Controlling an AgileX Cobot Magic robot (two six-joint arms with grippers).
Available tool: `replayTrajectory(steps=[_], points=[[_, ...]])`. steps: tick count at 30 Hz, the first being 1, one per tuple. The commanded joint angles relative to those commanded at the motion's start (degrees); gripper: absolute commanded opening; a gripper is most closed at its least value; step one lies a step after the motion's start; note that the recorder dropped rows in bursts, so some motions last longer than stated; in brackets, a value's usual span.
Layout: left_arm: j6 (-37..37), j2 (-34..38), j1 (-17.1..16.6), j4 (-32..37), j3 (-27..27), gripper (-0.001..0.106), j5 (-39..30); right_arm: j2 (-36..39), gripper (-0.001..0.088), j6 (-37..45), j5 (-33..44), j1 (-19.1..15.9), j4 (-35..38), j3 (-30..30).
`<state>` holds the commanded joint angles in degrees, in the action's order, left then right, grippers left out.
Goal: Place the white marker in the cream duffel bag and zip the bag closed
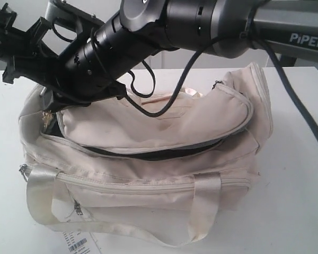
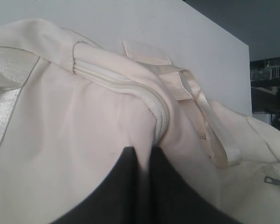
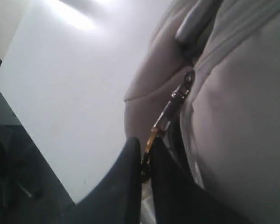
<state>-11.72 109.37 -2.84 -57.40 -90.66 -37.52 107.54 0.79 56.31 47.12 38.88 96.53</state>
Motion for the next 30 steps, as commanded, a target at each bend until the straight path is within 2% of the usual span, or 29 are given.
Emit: replayTrajectory(steps=[10, 17, 21, 30], points=[[1.3, 0.0, 0.0, 0.0, 0.0, 0.000, 0.6, -0.1, 0.0000, 1.1, 5.7, 0.0, 0.1, 0.0], [1.4, 0.0, 0.0, -0.8, 0.0, 0.000, 0.8, -0.1, 0.0000, 11.9, 9.4, 0.0, 3.6, 0.0], [1.4, 0.0, 0.0, -0.7, 0.0, 0.000, 0.9, -0.1, 0.0000, 11.9, 7.4, -0.3, 3.4, 0.0], [1.4, 0.0, 0.0, -0.7, 0.0, 0.000, 1.9, -0.1, 0.0000, 12.3, 10.2, -0.3, 4.3, 0.0]])
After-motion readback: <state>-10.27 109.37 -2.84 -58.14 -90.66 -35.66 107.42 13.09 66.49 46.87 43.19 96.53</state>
